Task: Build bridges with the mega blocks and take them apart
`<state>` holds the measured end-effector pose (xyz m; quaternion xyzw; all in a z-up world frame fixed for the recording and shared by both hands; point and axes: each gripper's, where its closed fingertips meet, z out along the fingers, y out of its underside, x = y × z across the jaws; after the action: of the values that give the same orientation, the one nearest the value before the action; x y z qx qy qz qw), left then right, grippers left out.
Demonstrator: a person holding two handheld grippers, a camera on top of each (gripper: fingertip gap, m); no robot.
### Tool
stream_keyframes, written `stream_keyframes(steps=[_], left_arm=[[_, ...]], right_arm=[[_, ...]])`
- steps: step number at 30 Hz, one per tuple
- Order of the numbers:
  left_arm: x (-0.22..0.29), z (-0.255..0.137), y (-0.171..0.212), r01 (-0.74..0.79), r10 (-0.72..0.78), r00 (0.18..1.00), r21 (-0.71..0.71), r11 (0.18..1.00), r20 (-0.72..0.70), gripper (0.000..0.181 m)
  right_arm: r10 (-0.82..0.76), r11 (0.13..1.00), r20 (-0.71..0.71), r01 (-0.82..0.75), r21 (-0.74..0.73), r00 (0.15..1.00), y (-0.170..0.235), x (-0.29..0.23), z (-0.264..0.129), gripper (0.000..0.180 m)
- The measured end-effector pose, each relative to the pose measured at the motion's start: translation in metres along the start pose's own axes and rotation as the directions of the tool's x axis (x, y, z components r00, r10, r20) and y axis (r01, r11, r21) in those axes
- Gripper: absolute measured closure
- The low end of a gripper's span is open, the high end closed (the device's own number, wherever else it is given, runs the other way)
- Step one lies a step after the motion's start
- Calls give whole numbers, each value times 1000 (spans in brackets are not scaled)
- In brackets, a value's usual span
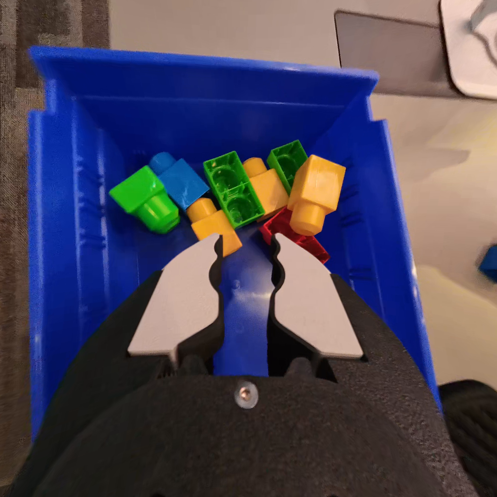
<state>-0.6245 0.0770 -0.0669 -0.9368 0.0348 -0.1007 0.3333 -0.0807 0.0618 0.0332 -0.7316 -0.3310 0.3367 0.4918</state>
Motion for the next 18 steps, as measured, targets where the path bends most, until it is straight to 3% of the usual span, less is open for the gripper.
stream_keyframes(steps=[2,4,6,8,11,14,18], left_arm=[[0,12,0,-137,139,990,-57,989,31,145],[-7,19,0,-360,373,921,-124,925,114,137],[-5,23,2,-604,626,768,-174,778,134,144],[-4,26,6,-755,784,604,-213,620,140,145],[2,32,5,-833,859,492,-210,512,140,149],[10,40,6,-838,858,507,-188,512,82,153],[-6,53,14,-846,892,451,-301,441,40,155]], right_arm=[[9,1000,-3,-9,-9,1000,4,3,1,114],[19,1000,0,-19,-15,1000,6,4,2,114],[20,999,1,-20,-25,1000,9,5,3,114],[18,999,-4,-18,-38,1000,12,7,3,114],[23,999,-10,-23,-37,1000,12,9,3,114],[28,999,-11,-29,-37,1000,13,10,2,114],[27,999,-17,-28,-44,999,15,11,0,114]])
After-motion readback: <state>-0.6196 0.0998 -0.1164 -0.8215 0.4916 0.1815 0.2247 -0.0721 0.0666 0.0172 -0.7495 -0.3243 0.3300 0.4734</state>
